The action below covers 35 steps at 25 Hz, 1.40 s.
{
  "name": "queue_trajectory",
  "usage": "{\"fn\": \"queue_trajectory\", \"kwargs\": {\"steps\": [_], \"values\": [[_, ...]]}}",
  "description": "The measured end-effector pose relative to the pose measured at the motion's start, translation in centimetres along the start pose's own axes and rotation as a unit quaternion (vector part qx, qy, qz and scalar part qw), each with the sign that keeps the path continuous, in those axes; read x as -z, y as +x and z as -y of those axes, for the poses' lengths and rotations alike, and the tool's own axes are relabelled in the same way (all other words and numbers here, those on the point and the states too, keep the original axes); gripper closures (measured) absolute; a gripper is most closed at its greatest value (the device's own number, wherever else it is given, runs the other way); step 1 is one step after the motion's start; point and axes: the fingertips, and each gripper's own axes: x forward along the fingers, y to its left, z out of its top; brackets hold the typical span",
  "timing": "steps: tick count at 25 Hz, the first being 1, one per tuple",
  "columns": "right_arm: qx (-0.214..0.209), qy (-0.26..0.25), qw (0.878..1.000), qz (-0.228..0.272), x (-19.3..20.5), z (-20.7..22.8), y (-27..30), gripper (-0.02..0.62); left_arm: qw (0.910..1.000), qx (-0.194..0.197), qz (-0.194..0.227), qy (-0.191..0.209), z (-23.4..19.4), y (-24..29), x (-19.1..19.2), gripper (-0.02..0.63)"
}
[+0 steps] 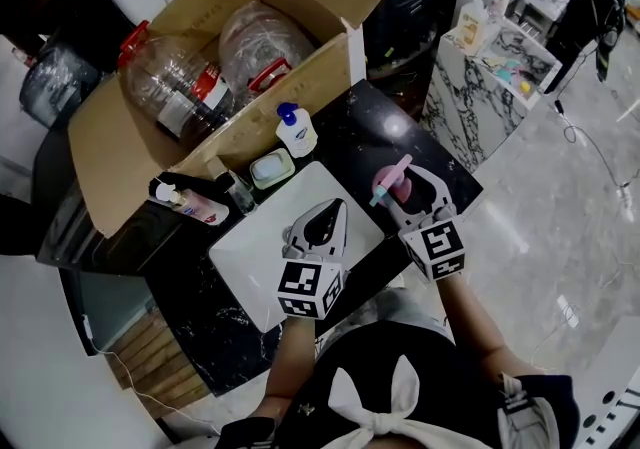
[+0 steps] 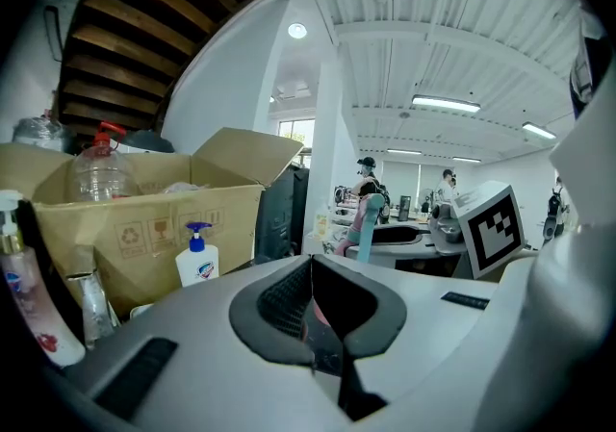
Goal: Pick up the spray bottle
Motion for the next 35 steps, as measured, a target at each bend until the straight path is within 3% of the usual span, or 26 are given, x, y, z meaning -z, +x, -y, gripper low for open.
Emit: {"fn": "queue_trajectory", "kwargs": {"steps": [11,35], "values": [[0.007,-0.007,1.0,0.022,-1.5,-3.5,-3.2,0.383,0.9998,0.013,0.013,0.008,1.1,-3.4,0.3,0.58],[0.032,-0.007,0.999,0.038,-0.3,-11.6,-12.0,0.385,0.9988,0.046,0.018,0.008,5.2,-11.9,4.4,0.58]]}}
